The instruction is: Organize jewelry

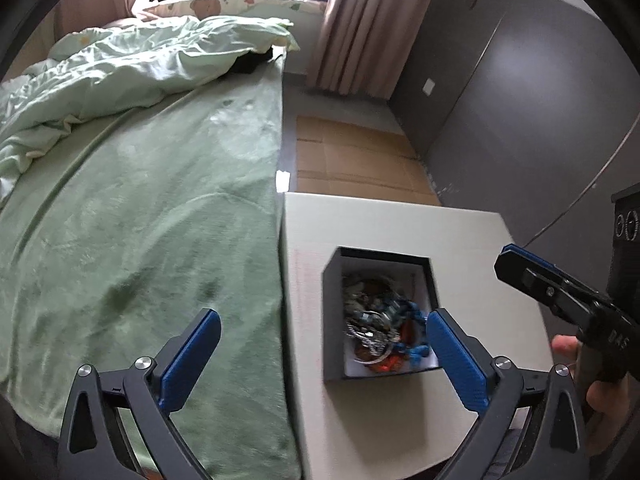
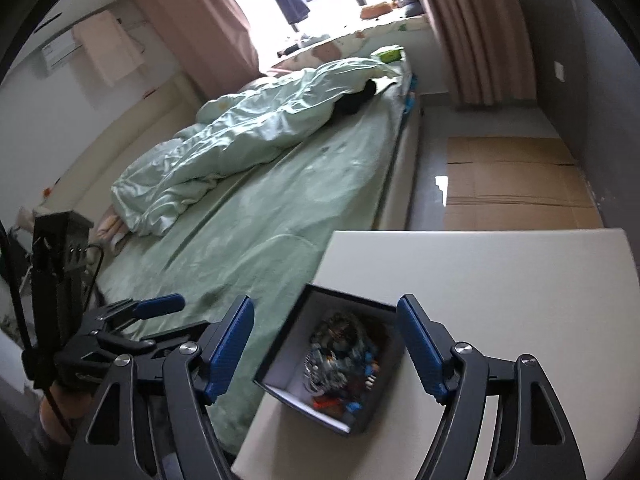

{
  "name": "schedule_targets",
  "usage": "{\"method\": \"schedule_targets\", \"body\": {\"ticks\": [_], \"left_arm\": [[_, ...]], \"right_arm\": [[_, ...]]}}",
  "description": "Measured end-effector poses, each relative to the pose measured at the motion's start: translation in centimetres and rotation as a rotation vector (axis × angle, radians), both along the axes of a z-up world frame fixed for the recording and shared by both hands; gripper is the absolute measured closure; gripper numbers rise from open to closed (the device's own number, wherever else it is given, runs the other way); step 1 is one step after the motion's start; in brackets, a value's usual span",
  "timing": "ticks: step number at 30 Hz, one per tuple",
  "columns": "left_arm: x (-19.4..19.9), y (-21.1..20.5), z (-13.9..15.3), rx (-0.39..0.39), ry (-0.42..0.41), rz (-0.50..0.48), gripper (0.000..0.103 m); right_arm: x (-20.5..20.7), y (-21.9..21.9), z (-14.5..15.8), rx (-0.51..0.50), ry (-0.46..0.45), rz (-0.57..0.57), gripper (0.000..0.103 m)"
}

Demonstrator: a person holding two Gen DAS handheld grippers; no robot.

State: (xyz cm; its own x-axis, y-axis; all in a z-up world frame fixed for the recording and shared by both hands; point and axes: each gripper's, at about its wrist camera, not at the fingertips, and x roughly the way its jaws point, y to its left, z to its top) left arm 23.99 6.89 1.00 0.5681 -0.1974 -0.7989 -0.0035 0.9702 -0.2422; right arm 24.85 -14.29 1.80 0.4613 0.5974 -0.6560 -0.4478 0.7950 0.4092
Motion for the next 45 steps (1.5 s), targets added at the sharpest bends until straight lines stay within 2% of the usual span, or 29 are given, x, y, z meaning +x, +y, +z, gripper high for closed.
{"method": "schedule_targets", "body": {"ticks": [4, 8, 11, 14, 17, 26, 36, 45], "left_arm": [[-2.3, -1.1, 1.1, -0.01, -0.051, -0.02, 0.0], [-5.0, -2.1, 2.6, -0.002, -0.119, -0.025, 0.0], [-7.3, -2.7, 3.8, 0.008, -0.182, -0.016, 0.0], [-9.4, -3.6, 4.6, 0.016, -0.225, -0.023, 0.0], [-11.5, -4.5, 5.2, 0.027, -0.26, -0.03, 0.0], [-18.3, -6.5, 6.7, 0.088, -0.367, 0.0, 0.0], [-24.7, -9.2, 8.2, 0.15, -0.457, 0.002, 0.0], [-29.0, -10.8, 9.4, 0.185, -0.478, 0.004, 0.0]], "right_arm": [[-1.4, -1.7, 0.9, -0.005, -0.029, -0.068, 0.019], [-4.0, -3.6, 1.4, 0.003, -0.054, -0.122, 0.0], [-5.9, -5.2, 1.1, 0.006, -0.048, -0.162, 0.0], [-8.1, -6.5, 1.1, -0.066, -0.075, -0.211, 0.0], [-10.1, -7.9, 1.2, -0.062, -0.077, -0.227, 0.0], [-17.0, -12.3, 3.7, -0.097, -0.134, -0.316, 0.0], [-24.1, -14.4, 4.8, -0.119, -0.159, -0.309, 0.0], [-29.2, -15.5, 7.1, -0.117, -0.199, -0.294, 0.0]]}}
